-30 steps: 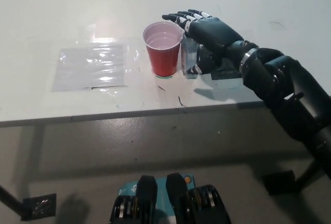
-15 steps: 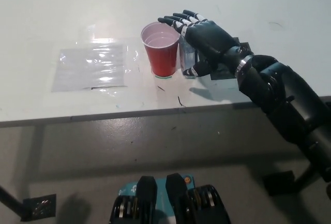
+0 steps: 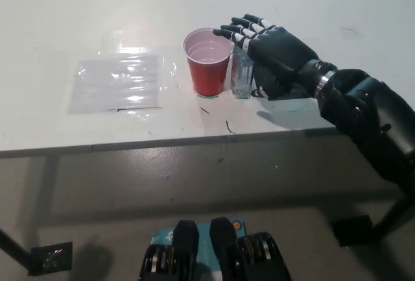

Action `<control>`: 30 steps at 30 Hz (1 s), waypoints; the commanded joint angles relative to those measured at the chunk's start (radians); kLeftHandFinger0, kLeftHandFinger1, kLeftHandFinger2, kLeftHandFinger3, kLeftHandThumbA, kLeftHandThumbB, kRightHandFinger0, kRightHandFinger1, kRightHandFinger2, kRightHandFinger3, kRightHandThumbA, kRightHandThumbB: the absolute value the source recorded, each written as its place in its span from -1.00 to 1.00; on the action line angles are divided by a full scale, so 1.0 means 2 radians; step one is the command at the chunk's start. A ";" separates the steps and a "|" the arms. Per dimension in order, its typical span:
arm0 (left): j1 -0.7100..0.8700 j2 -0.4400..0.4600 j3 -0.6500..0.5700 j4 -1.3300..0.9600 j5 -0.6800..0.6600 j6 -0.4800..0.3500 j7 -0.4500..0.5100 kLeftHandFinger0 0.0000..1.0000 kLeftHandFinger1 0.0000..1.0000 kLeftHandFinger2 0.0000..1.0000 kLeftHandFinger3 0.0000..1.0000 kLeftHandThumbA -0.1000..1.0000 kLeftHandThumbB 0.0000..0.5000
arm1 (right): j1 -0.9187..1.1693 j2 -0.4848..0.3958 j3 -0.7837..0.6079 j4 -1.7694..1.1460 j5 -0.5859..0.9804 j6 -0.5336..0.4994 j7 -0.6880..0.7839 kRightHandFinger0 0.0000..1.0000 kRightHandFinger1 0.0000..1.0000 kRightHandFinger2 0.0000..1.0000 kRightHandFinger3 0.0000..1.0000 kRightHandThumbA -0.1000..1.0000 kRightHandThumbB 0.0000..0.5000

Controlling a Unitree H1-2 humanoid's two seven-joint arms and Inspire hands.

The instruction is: The robot uses its right hand to press the hand soap kept in the middle of the table to get liquid hand soap out

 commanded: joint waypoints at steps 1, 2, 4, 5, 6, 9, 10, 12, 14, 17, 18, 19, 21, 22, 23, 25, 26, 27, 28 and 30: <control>-0.017 0.009 0.013 -0.015 0.011 0.009 -0.008 1.00 1.00 1.00 0.72 1.00 -0.67 | 0.017 -0.017 0.009 -0.012 -0.013 0.038 0.071 1.00 1.00 1.00 1.00 1.00 0.76; -0.017 0.009 0.014 -0.015 0.011 0.009 -0.009 1.00 1.00 1.00 0.73 1.00 -0.67 | 0.019 -0.017 0.009 -0.013 -0.012 0.041 0.074 1.00 1.00 1.00 1.00 1.00 0.75; -0.018 0.010 0.012 -0.014 0.011 0.009 -0.010 1.00 1.00 1.00 0.75 1.00 -0.66 | 0.024 -0.014 0.007 -0.011 -0.008 0.043 0.072 1.00 1.00 1.00 1.00 1.00 0.75; -0.021 0.013 0.009 -0.015 0.018 0.009 -0.012 1.00 1.00 1.00 0.76 1.00 -0.61 | 0.029 -0.010 0.002 -0.002 0.000 0.040 0.064 1.00 1.00 1.00 1.00 1.00 0.80; -0.021 0.012 0.009 -0.015 0.019 0.009 -0.012 1.00 1.00 1.00 0.76 1.00 -0.60 | 0.029 -0.010 0.002 -0.002 0.000 0.040 0.064 1.00 1.00 1.00 1.00 1.00 0.80; -0.024 0.009 0.013 -0.015 0.019 0.009 -0.013 1.00 1.00 1.00 0.76 1.00 -0.65 | 0.032 -0.002 -0.001 0.010 0.004 0.033 0.051 1.00 1.00 1.00 1.00 1.00 0.79; -0.026 0.010 0.013 -0.014 0.020 0.009 -0.015 1.00 1.00 1.00 0.76 1.00 -0.64 | 0.032 0.001 -0.004 0.011 0.007 0.033 0.051 1.00 1.00 1.00 1.00 1.00 0.79; -0.028 0.010 0.014 -0.014 0.022 0.009 -0.017 1.00 1.00 1.00 0.76 1.00 -0.61 | 0.038 0.009 -0.011 0.012 0.016 0.036 0.049 1.00 1.00 1.00 1.00 1.00 0.73; -0.028 0.010 0.014 -0.011 0.019 0.009 -0.016 1.00 1.00 1.00 0.76 1.00 -0.56 | 0.041 0.013 -0.017 0.011 0.019 0.038 0.046 1.00 1.00 1.00 1.00 1.00 0.69; -0.029 0.008 0.016 -0.012 0.022 0.009 -0.016 1.00 1.00 1.00 0.74 1.00 -0.57 | 0.046 0.021 -0.023 0.005 0.017 0.054 0.050 1.00 1.00 1.00 1.00 1.00 0.71; -0.030 0.010 0.011 -0.013 0.021 0.009 -0.016 1.00 1.00 0.99 0.74 1.00 -0.62 | 0.052 0.024 -0.026 -0.001 0.017 0.061 0.049 1.00 1.00 1.00 1.00 1.00 0.71; -0.030 0.009 0.012 -0.013 0.022 0.009 -0.016 1.00 1.00 0.99 0.74 1.00 -0.62 | 0.053 0.026 -0.027 0.000 0.018 0.062 0.049 1.00 1.00 1.00 1.00 1.00 0.71; -0.032 0.010 0.011 -0.012 0.019 0.009 -0.016 1.00 1.00 0.98 0.74 1.00 -0.59 | 0.055 0.029 -0.031 -0.001 0.018 0.067 0.049 1.00 1.00 1.00 1.00 1.00 0.73; -0.032 0.009 0.012 -0.011 0.017 0.009 -0.016 1.00 1.00 0.99 0.74 1.00 -0.58 | 0.056 0.033 -0.033 0.006 0.018 0.064 0.042 1.00 1.00 1.00 1.00 1.00 0.73; -0.034 0.008 0.014 -0.010 0.019 0.009 -0.019 1.00 1.00 1.00 0.75 1.00 -0.59 | 0.056 0.036 -0.034 0.014 0.018 0.061 0.037 1.00 1.00 1.00 1.00 1.00 0.74; -0.039 0.011 0.010 -0.010 0.019 0.009 -0.019 1.00 1.00 1.00 0.76 1.00 -0.57 | 0.056 0.038 -0.036 0.021 0.018 0.058 0.032 1.00 1.00 1.00 1.00 1.00 0.73; -0.039 0.013 0.008 -0.009 0.020 0.009 -0.019 1.00 1.00 1.00 0.76 1.00 -0.57 | 0.057 0.040 -0.037 0.026 0.017 0.057 0.029 1.00 1.00 1.00 1.00 1.00 0.74; -0.039 0.012 0.009 -0.009 0.021 0.009 -0.019 1.00 1.00 1.00 0.77 1.00 -0.56 | 0.059 0.042 -0.039 0.029 0.019 0.053 0.024 1.00 1.00 1.00 1.00 1.00 0.72; -0.039 0.013 0.007 -0.009 0.020 0.009 -0.017 1.00 1.00 1.00 0.77 1.00 -0.55 | 0.061 0.044 -0.039 0.032 0.018 0.054 0.022 1.00 1.00 1.00 1.00 1.00 0.73; -0.042 0.013 0.008 -0.010 0.021 0.009 -0.020 1.00 1.00 1.00 0.76 1.00 -0.56 | 0.065 0.045 -0.038 0.033 0.014 0.058 0.019 1.00 1.00 1.00 1.00 1.00 0.76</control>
